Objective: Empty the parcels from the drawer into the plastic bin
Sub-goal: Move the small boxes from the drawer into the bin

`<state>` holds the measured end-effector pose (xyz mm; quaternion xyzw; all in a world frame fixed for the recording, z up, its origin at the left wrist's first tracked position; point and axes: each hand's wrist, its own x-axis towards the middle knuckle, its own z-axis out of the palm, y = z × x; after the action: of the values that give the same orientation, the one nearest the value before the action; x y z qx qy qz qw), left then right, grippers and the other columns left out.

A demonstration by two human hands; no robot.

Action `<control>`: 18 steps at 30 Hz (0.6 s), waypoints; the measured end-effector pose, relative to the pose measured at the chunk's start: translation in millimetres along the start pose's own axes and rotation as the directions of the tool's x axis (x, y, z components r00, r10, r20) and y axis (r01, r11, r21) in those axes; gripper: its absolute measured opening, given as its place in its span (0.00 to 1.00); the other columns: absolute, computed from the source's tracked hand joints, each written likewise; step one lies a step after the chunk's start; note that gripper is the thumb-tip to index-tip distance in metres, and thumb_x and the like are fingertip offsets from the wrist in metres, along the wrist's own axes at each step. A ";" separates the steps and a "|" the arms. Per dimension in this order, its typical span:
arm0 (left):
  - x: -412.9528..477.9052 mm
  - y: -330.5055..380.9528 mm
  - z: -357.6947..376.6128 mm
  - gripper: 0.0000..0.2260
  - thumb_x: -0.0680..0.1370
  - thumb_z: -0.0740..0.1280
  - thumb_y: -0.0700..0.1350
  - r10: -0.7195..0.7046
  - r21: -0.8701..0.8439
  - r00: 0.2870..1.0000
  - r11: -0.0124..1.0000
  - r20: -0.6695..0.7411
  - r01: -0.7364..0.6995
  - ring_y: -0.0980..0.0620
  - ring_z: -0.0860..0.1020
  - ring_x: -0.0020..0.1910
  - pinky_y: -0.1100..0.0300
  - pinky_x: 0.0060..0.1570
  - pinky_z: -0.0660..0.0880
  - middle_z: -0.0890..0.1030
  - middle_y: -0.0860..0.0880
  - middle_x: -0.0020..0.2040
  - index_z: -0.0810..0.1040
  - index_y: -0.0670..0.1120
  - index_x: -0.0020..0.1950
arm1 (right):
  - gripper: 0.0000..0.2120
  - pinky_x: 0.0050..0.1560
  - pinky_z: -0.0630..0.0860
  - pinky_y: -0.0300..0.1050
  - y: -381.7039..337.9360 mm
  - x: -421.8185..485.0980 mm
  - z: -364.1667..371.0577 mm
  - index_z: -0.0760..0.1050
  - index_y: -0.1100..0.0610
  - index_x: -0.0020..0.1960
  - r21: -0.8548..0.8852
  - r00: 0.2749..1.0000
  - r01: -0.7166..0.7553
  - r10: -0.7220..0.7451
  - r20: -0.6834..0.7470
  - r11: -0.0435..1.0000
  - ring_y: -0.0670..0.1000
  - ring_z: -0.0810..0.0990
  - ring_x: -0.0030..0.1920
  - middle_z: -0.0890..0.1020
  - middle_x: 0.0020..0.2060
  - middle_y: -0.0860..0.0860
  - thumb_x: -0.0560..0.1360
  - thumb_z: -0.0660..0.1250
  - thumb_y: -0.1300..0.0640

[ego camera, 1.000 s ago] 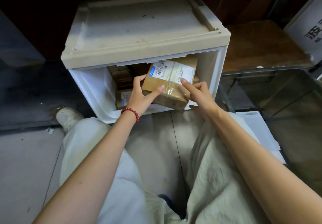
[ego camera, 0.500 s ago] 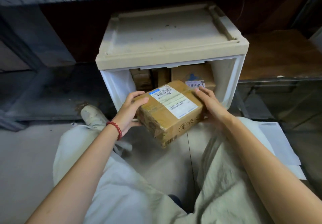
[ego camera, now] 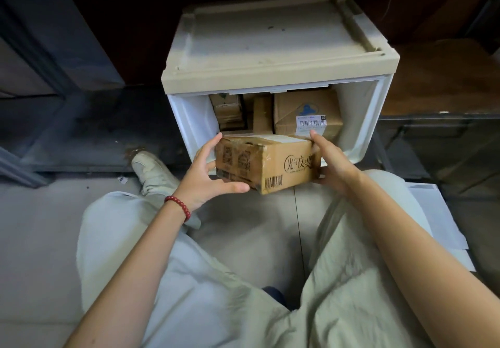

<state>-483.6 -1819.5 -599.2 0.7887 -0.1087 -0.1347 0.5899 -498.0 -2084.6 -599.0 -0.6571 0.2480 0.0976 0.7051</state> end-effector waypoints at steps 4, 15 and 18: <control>3.7 -8.1 -5.1 0.56 0.54 0.81 0.61 -0.059 0.227 0.998 0.972 -0.008 0.059 0.52 0.62 0.73 0.56 0.66 0.70 0.53 0.59 0.76 0.55 0.58 0.76 | 0.18 0.55 0.78 0.54 3.4 0.0 -4.3 0.73 0.46 0.56 -0.033 0.999 0.030 -0.030 0.025 0.999 0.53 0.79 0.56 0.80 0.54 0.48 0.76 0.60 0.35; 3.6 -11.2 -7.3 0.50 0.57 0.78 0.59 -0.197 0.019 0.978 0.980 -0.063 0.199 0.50 0.79 0.57 0.51 0.45 0.82 0.68 0.53 0.71 0.60 0.56 0.75 | 0.33 0.43 0.79 0.45 7.4 2.9 -4.6 0.64 0.45 0.71 -0.102 0.993 0.027 -0.015 0.116 0.994 0.55 0.76 0.60 0.73 0.64 0.48 0.72 0.61 0.30; 1.1 -5.8 -8.3 0.37 0.67 0.72 0.60 -0.218 -0.019 0.966 0.976 -0.140 0.218 0.52 0.76 0.59 0.52 0.42 0.82 0.66 0.52 0.72 0.64 0.55 0.74 | 0.35 0.41 0.79 0.44 7.5 3.9 -3.9 0.68 0.45 0.69 -0.127 0.989 0.032 -0.013 0.147 0.991 0.53 0.79 0.46 0.76 0.55 0.50 0.68 0.62 0.27</control>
<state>-479.7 -1810.8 -602.6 0.8023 0.0211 -0.1428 0.5792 -499.0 -2088.2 -607.6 -0.6952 0.1815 0.1534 0.6784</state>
